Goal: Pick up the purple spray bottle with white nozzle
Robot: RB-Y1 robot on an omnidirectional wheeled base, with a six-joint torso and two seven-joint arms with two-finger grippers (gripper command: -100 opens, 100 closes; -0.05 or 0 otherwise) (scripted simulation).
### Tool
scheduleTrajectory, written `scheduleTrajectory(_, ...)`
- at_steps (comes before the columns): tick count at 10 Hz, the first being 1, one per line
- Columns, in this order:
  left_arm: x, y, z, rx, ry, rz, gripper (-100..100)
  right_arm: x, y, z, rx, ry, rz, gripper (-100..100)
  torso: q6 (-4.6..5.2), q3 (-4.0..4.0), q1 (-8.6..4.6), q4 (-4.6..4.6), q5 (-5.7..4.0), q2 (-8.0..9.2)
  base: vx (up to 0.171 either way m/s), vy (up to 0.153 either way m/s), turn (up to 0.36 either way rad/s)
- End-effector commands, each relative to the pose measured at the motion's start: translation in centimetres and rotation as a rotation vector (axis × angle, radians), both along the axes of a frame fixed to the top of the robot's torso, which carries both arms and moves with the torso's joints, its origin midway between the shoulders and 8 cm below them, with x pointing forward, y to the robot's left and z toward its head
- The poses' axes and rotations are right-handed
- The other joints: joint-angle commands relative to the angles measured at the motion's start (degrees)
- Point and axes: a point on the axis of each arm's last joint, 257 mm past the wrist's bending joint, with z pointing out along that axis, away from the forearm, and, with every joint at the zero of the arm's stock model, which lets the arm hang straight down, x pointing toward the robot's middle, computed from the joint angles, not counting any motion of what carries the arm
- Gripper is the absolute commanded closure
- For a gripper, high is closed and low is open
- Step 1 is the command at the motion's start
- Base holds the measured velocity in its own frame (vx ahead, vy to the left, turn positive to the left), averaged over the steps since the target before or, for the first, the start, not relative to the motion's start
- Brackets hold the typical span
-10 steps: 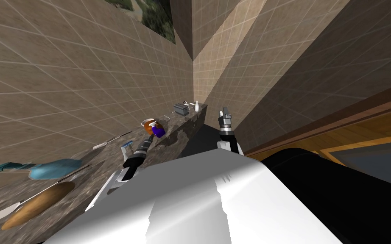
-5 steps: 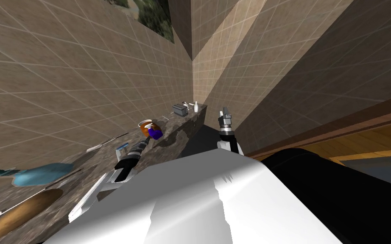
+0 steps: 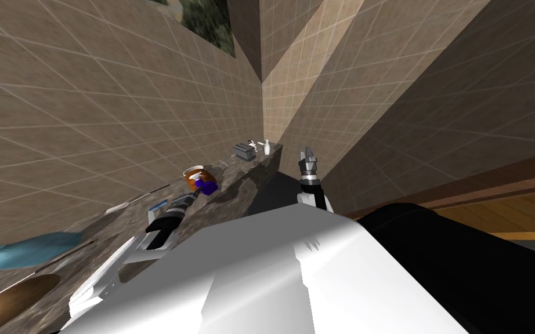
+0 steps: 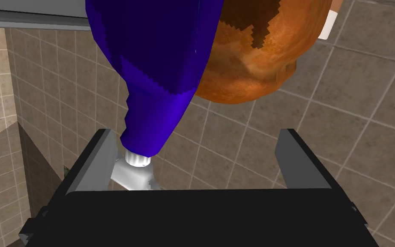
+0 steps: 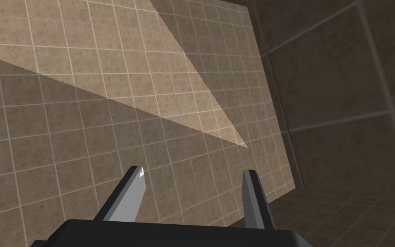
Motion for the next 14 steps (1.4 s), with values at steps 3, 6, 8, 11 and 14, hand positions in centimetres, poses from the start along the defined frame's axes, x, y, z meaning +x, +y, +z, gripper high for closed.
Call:
scheduleTrajectory(3, 0.2, 1.1, 0.5, 0.058, 0.016, -0.003, -100, 0.0, 0.0, 0.0, 0.000, 0.000, 0.000, 0, 0.01, -0.01, -0.05, -0.01, -0.01, -0.01, 0.066, -0.079, -0.001)
scheduleTrajectory(6, 2.0, -0.8, -1.7, 0.020, 0.025, -0.022, -100, 0.0, 0.0, 0.0, 0.000, 0.000, 0.000, 0, -0.06, 0.19, 0.40, 0.06, 0.10, 0.35, -0.023, 0.016, 0.153)
scheduleTrajectory(8, 3.1, -0.5, -1.2, 0.021, 0.011, -0.018, -100, 0.0, 0.0, 0.0, 0.000, 0.000, 0.000, 0, 0.01, 0.24, 0.37, 0.09, 0.09, 0.42, -0.023, 0.004, 0.006)
scheduleTrajectory(11, 5.8, -2.7, -3.1, -0.015, 0.017, -0.040, -100, 0.0, 0.0, 0.0, 0.000, 0.000, 0.000, 0, -0.01, 0.25, 0.42, 0.09, 0.11, 0.44, -0.033, 0.022, 0.160)
scheduleTrajectory(14, 7.7, -5.8, -4.7, -0.046, 0.029, -0.080, -100, 0.0, 0.0, 0.0, 0.000, 0.000, 0.000, 0, -0.06, 0.24, 0.42, 0.08, 0.10, 0.43, -0.031, 0.022, 0.152)
